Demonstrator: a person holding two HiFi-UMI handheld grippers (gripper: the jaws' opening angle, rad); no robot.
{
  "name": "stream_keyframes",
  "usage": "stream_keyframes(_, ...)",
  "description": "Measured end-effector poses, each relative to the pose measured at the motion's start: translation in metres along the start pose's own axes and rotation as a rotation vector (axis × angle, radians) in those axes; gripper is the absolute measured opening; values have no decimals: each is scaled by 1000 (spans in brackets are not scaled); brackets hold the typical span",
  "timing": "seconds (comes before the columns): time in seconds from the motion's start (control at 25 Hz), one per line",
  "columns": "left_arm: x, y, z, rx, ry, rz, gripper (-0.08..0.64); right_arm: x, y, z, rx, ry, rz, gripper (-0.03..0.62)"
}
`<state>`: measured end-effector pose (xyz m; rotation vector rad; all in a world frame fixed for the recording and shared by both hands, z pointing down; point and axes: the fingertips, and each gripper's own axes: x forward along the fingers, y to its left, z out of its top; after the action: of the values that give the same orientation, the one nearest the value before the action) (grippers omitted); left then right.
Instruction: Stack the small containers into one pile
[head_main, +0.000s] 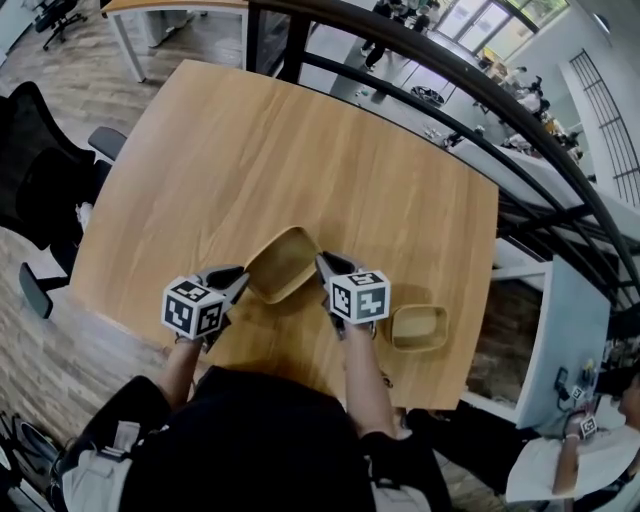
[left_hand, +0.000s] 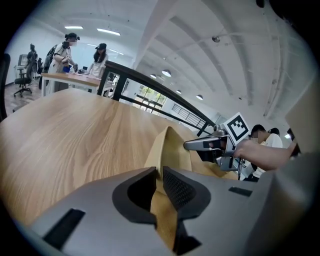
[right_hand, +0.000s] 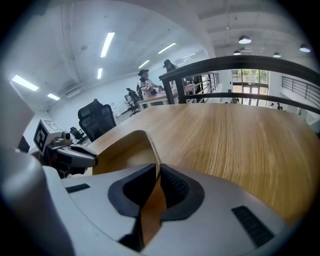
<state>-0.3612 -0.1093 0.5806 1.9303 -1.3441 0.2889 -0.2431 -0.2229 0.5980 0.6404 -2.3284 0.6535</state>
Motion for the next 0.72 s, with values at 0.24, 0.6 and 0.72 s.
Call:
stream_keyframes(0.24,-5,-6,14,49,-13,2,46,-16,3,-4,12,-23,18,38)
stream_keyframes(0.6,13,-56,19,122,-5,-18,46,-67,-23,-8,28,-98,-14,38)
stream_keyframes(0.72,17,-70,21,148,1,-33,46,-82,-29,-13,43,-121,-27,38)
